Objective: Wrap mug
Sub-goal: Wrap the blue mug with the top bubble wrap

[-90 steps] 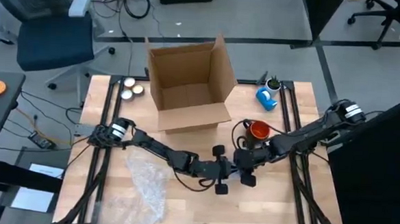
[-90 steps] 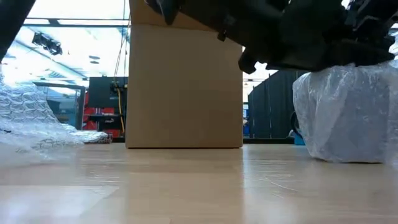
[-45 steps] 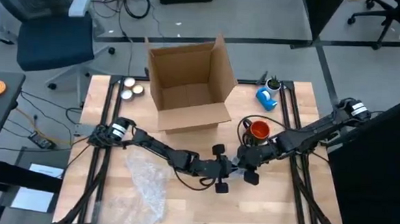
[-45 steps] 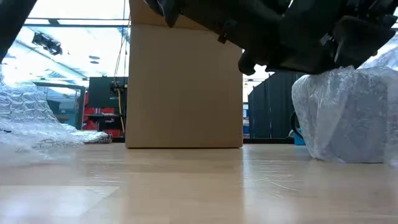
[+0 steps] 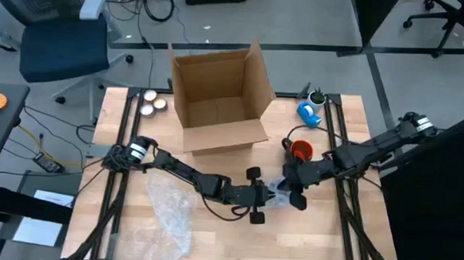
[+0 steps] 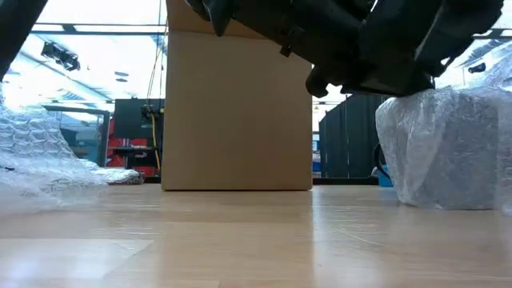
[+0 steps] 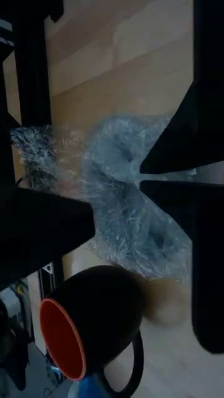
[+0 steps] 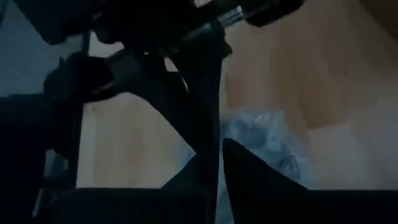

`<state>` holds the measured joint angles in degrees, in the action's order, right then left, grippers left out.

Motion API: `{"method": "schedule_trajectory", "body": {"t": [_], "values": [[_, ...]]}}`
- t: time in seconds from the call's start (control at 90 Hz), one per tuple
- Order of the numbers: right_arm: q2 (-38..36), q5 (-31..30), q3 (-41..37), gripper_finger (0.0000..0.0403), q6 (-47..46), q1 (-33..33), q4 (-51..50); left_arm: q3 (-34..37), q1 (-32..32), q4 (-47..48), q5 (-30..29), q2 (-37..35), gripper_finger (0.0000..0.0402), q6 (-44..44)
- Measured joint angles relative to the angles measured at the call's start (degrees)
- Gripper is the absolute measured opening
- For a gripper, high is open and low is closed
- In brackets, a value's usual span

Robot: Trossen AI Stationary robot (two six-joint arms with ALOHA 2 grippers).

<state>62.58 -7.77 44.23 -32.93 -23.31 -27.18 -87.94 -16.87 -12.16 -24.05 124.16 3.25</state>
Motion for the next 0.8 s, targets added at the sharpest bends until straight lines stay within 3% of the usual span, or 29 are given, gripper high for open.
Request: {"method": "schedule_trajectory", "body": {"t": [0.522,0.8], "values": [[19.67,5.42,0.39,0.0000,0.33,0.20,1.06,0.09,0.00,0.31,-0.07,-1.19,0.0015,-0.26],[18.14,5.84,1.21,0.0000,1.11,1.33,-1.09,0.09,-0.06,0.50,-0.09,-2.62,0.0015,-1.25]]}}
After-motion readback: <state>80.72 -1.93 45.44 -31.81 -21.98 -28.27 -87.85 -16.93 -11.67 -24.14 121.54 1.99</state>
